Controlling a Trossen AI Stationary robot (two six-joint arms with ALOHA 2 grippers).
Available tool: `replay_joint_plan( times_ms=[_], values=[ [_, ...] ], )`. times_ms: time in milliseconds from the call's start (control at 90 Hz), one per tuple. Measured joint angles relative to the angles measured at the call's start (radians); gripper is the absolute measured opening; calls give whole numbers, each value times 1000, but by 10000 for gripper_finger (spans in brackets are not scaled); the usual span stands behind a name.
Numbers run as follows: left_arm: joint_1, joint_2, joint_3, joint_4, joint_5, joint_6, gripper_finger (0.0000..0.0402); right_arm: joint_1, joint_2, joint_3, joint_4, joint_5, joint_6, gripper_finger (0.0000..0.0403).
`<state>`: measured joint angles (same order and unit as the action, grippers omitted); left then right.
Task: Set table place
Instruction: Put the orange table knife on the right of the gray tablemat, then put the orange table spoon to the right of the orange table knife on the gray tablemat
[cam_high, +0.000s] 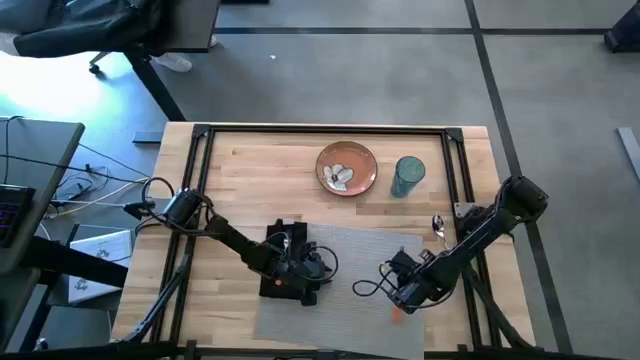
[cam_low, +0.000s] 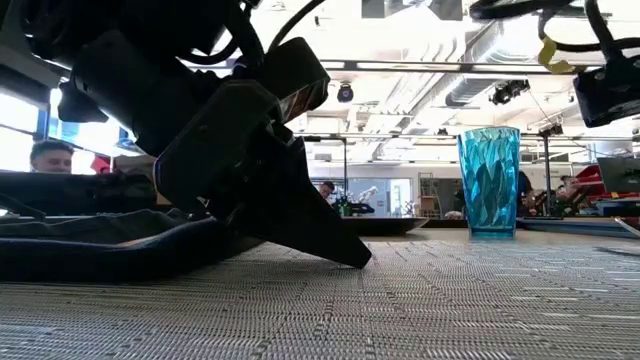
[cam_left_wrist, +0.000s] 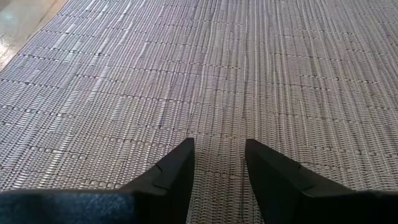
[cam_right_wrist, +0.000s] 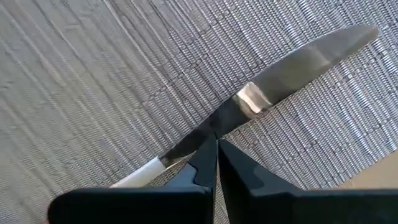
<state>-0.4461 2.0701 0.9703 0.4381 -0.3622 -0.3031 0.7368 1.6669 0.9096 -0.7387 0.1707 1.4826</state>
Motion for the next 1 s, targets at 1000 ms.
replay_joint_plan(
  times_ms=[1000],
  values=[
    [-11, -1, 1, -43, 6, -10, 129, -405, -100, -186, -505, -222, -155, 154]
  ],
)
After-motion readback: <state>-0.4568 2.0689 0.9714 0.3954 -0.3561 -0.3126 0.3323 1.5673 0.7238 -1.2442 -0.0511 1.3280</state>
